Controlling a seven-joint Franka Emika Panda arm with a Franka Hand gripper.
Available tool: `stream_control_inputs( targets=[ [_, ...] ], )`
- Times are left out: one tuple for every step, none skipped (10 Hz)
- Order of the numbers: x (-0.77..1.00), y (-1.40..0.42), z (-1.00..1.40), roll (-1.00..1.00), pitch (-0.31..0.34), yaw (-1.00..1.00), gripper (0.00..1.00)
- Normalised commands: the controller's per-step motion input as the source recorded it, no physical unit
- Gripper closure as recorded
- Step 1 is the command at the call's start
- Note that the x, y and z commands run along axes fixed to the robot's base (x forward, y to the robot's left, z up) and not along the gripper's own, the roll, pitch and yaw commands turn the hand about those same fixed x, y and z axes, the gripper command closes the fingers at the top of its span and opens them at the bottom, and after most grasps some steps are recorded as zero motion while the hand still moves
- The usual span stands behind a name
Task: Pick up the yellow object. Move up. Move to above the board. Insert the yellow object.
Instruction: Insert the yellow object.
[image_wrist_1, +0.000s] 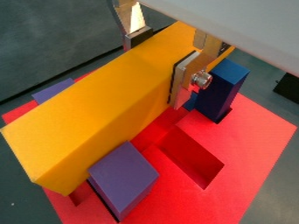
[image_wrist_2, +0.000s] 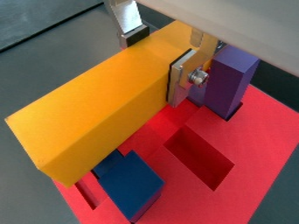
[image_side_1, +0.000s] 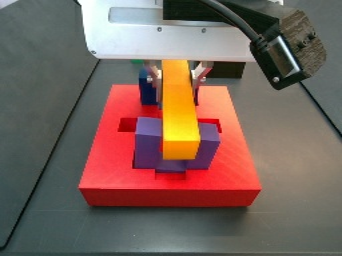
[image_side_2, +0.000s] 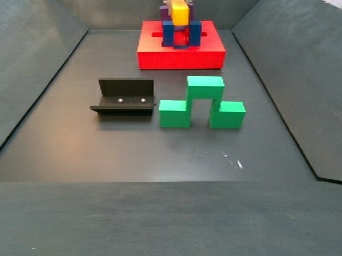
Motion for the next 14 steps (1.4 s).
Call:
stream_control_inputs(
  targets=[
    [0.0, 0.0, -0.02, 0.02, 0.1, -0.14, 1.0],
    [0.0, 0.0, 0.0, 0.01, 0.103, -0.16, 1.0],
    [0.0, 0.0, -0.06, 0.0, 0.101, -0.14, 1.0],
    [0.0, 0.0, -0.1, 0.0, 0.11, -0.11, 1.0],
    [0.0, 0.06, -0.1, 0.0, 0.126, -0.03, 1.0],
    [0.0, 0.14, -0.05, 0.0, 0.114, 0.0, 1.0],
    [0.01, 0.09, -0.06, 0.0, 0.086, 0.06, 1.0],
    [0.02, 0.07, -0.13, 0.0, 0.07, 0.05, 1.0],
    [0.0, 0.06, -0.11, 0.0, 0.059, 0.04, 1.0],
    [0.0, 0.0, -0.07, 0.02, 0.071, 0.03, 1.0],
    [0.0, 0.0, -0.07, 0.0, 0.086, 0.09, 1.0],
    [0.0, 0.0, -0.03, 0.0, 0.073, 0.03, 1.0],
    [0.0, -0.04, 0.0, 0.0, 0.07, 0.01, 1.0],
    [0.0, -0.19, 0.0, 0.05, 0.083, 0.06, 1.0]
  ],
)
